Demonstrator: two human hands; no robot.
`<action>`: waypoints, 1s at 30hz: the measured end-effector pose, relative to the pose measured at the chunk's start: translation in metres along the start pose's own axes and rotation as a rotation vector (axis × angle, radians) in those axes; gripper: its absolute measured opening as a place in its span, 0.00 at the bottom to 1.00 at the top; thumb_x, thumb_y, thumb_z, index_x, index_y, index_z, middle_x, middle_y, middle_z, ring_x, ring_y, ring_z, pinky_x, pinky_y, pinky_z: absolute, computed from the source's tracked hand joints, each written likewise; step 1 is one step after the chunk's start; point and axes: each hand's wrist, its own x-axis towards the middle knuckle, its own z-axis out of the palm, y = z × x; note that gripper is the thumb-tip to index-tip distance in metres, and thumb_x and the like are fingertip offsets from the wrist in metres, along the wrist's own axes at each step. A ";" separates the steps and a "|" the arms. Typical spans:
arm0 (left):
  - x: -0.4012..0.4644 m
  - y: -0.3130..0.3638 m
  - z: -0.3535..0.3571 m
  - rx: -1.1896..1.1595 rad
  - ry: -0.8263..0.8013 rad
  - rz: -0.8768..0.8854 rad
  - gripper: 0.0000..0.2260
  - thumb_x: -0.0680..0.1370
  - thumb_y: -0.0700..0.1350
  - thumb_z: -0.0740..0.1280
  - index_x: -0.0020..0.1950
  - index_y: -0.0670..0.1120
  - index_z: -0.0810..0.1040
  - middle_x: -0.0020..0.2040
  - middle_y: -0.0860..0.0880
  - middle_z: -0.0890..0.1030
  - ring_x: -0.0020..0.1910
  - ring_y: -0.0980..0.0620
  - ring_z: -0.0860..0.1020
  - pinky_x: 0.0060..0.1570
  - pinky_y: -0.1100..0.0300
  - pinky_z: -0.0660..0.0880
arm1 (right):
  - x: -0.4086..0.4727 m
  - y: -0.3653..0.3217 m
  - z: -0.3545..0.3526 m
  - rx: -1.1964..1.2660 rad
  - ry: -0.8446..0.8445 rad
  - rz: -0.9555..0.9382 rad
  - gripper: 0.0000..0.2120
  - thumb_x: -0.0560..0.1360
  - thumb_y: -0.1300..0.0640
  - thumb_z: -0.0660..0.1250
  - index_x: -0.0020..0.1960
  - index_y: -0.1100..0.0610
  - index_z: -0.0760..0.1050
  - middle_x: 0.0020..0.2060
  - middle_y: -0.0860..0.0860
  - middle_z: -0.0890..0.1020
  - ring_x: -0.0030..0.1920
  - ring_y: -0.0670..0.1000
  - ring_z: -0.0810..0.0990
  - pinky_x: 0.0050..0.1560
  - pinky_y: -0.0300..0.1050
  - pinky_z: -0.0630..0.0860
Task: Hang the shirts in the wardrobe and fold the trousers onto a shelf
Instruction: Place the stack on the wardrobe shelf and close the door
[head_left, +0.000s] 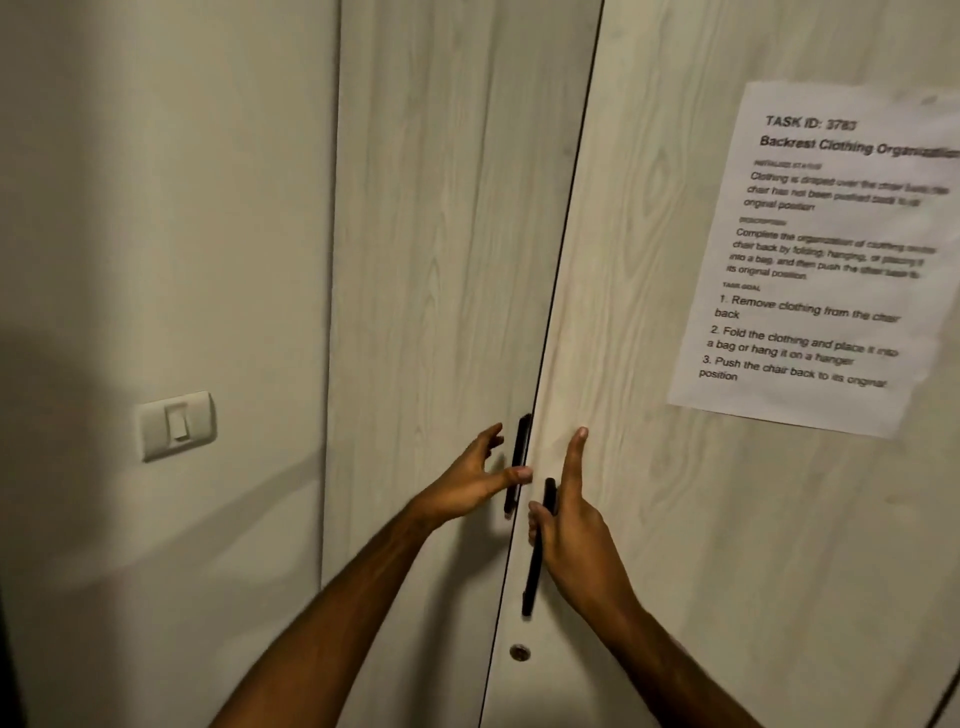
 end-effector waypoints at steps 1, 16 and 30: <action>0.013 -0.006 -0.001 0.008 -0.032 -0.009 0.48 0.68 0.67 0.69 0.82 0.52 0.52 0.81 0.49 0.58 0.79 0.47 0.59 0.73 0.51 0.61 | 0.008 0.005 0.004 -0.013 0.001 0.004 0.47 0.82 0.51 0.62 0.73 0.37 0.23 0.38 0.54 0.82 0.35 0.49 0.82 0.42 0.45 0.82; 0.100 -0.040 0.013 -0.028 0.053 0.121 0.18 0.75 0.55 0.73 0.54 0.44 0.73 0.49 0.46 0.81 0.42 0.58 0.76 0.40 0.70 0.72 | 0.084 0.054 0.033 -0.098 0.076 0.096 0.47 0.81 0.53 0.63 0.73 0.37 0.22 0.37 0.56 0.81 0.35 0.51 0.82 0.40 0.51 0.83; 0.106 -0.056 0.040 0.003 0.393 0.273 0.16 0.74 0.50 0.77 0.42 0.46 0.71 0.33 0.51 0.72 0.31 0.59 0.67 0.31 0.65 0.68 | 0.100 0.072 0.040 -0.127 0.117 0.079 0.46 0.82 0.54 0.62 0.74 0.40 0.23 0.35 0.51 0.78 0.32 0.51 0.80 0.33 0.48 0.81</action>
